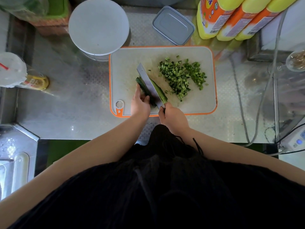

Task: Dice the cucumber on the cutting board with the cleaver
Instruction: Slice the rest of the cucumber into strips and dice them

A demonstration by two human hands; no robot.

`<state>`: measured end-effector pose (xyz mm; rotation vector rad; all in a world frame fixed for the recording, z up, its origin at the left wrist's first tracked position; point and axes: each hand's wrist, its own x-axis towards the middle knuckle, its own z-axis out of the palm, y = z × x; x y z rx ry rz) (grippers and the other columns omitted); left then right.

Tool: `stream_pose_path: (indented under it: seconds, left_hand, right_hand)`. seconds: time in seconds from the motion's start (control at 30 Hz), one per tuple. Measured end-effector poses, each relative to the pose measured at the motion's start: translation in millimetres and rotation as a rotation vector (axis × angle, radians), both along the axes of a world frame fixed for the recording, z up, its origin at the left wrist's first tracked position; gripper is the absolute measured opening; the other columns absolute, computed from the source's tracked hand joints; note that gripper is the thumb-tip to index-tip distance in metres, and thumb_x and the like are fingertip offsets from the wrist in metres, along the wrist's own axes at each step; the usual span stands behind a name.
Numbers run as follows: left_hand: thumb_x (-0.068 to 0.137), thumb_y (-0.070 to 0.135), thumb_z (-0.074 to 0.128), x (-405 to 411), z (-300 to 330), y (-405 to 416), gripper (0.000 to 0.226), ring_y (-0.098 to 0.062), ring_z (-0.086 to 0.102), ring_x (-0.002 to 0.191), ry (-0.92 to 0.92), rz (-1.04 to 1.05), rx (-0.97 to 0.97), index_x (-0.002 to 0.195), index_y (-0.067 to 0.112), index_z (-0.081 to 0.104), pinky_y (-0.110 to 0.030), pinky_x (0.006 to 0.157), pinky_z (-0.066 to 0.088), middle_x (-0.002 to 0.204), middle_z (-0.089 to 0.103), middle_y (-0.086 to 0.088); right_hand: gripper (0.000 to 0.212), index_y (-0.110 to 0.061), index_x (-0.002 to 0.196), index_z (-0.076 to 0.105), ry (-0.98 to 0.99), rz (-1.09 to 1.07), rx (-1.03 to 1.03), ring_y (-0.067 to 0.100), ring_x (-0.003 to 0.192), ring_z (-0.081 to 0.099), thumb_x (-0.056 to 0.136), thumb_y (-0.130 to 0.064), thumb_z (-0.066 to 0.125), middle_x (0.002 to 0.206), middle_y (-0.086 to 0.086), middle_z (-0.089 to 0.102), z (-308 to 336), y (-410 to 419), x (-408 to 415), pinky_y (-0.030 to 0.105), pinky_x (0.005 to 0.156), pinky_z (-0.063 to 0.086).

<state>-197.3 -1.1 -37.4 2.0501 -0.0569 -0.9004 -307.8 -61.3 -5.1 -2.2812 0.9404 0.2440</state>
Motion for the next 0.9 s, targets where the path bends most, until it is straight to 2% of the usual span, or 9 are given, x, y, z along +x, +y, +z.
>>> stream_pose_path:
  seconds: [0.1,0.17,0.43,0.63,0.9]
  left_hand:
    - [0.097,0.007,0.047,0.8,-1.5,-0.1,0.065,-0.015,0.058,0.11,-0.002,-0.003,-0.005,0.153,0.029,0.022,-0.031,0.092,0.048,0.128,0.06,-0.001]
    - [0.097,0.007,0.047,1.1,-2.5,0.3,0.064,-0.014,0.058,0.107,-0.003,-0.001,-0.007,0.153,0.029,0.023,-0.03,0.091,0.048,0.129,0.06,-0.001]
    - [0.098,0.008,0.047,2.1,-2.7,0.4,0.064,-0.013,0.057,0.099,-0.005,-0.009,0.007,0.153,0.029,0.023,-0.023,0.081,0.042,0.122,0.061,-0.003]
    - [0.098,0.007,0.046,3.6,-5.3,0.6,0.064,-0.018,0.059,0.109,0.0,-0.014,0.009,0.153,0.029,0.022,-0.024,0.084,0.043,0.127,0.06,-0.007]
    - [0.097,0.006,0.047,4.4,-7.5,-0.1,0.065,-0.017,0.058,0.102,0.008,-0.007,0.003,0.152,0.029,0.023,-0.025,0.08,0.043,0.123,0.06,-0.009]
  right_hand:
    - [0.022,-0.01,0.084,0.037,0.016,-0.009,0.025,0.026,0.056,0.041,0.1,-0.024,0.039,0.055,-0.003,0.036,1.3,-1.1,2.7,0.034,0.053,0.029]
    - [0.024,-0.009,0.083,0.036,0.027,-0.02,0.037,0.027,0.058,0.042,0.1,-0.025,0.039,0.055,-0.004,0.035,1.5,-1.7,4.7,0.034,0.054,0.03]
    - [0.024,-0.01,0.083,0.039,0.064,-0.034,0.049,0.025,0.063,0.047,0.101,-0.026,0.037,0.067,0.002,0.046,5.7,-2.7,13.8,0.033,0.056,0.032]
    - [0.024,-0.009,0.084,0.039,0.103,-0.03,0.06,0.027,0.064,0.049,0.101,-0.026,0.037,0.07,0.006,0.049,7.0,-2.2,13.1,0.034,0.056,0.034]
    - [0.022,-0.009,0.087,0.042,0.114,-0.022,0.05,0.031,0.074,0.056,0.101,-0.026,0.036,0.074,0.006,0.05,9.5,-1.5,20.8,0.034,0.058,0.035]
